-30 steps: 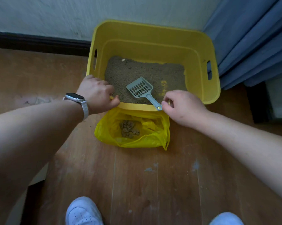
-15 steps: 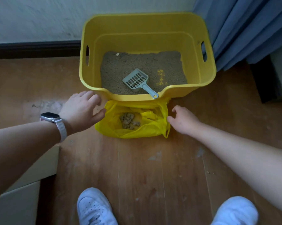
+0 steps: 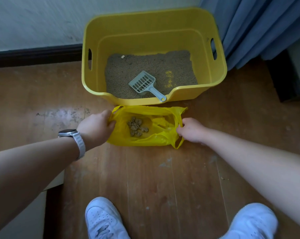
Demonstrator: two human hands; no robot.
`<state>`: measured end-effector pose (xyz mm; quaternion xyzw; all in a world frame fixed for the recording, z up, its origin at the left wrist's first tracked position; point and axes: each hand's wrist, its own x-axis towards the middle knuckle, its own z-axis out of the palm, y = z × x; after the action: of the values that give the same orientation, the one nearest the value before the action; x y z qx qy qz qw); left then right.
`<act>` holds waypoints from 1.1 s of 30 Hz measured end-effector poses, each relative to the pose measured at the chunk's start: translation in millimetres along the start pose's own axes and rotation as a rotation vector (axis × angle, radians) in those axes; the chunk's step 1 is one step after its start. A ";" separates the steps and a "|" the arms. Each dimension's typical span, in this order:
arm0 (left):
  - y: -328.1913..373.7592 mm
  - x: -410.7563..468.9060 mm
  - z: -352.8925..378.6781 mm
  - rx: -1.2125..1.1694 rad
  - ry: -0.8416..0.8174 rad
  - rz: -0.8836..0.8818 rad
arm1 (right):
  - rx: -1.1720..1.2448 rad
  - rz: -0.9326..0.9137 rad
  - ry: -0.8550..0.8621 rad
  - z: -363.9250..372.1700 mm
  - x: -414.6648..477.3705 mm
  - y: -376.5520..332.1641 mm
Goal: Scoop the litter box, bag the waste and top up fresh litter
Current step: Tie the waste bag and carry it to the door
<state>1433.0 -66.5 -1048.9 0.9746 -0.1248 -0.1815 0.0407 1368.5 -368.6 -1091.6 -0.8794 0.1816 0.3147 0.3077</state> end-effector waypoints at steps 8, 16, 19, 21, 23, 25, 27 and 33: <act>13.6 -19.2 -46.2 -0.037 0.073 0.161 | -0.282 -0.161 -0.057 -74.6 -59.1 -19.4; 68.4 -26.5 -118.9 -0.330 0.082 0.192 | -0.116 -0.304 0.077 -152.2 -112.7 -62.9; 89.7 -27.2 -145.1 -0.306 0.112 0.277 | -0.050 -0.350 0.155 -173.7 -130.4 -78.8; 102.8 -31.0 -156.9 -0.221 0.188 0.363 | 0.014 -0.388 0.220 -185.1 -140.3 -87.1; 115.1 -34.2 -165.2 -0.143 0.308 0.400 | 0.039 -0.438 0.265 -192.8 -147.9 -94.1; 126.2 -34.3 -168.2 -0.187 0.412 0.404 | 0.014 -0.508 0.322 -198.2 -152.2 -96.9; 139.0 -33.1 -169.7 -0.363 0.462 0.429 | 0.024 -0.568 0.423 -202.2 -152.1 -96.8; 185.5 -41.0 -179.7 -1.057 0.025 0.360 | 0.253 -0.552 0.628 -211.9 -150.4 -100.7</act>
<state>1418.9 -228.9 -844.4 0.7870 -0.1807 -0.1982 0.5556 1403.1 -413.7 -818.8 -0.9034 0.0614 -0.0866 0.4154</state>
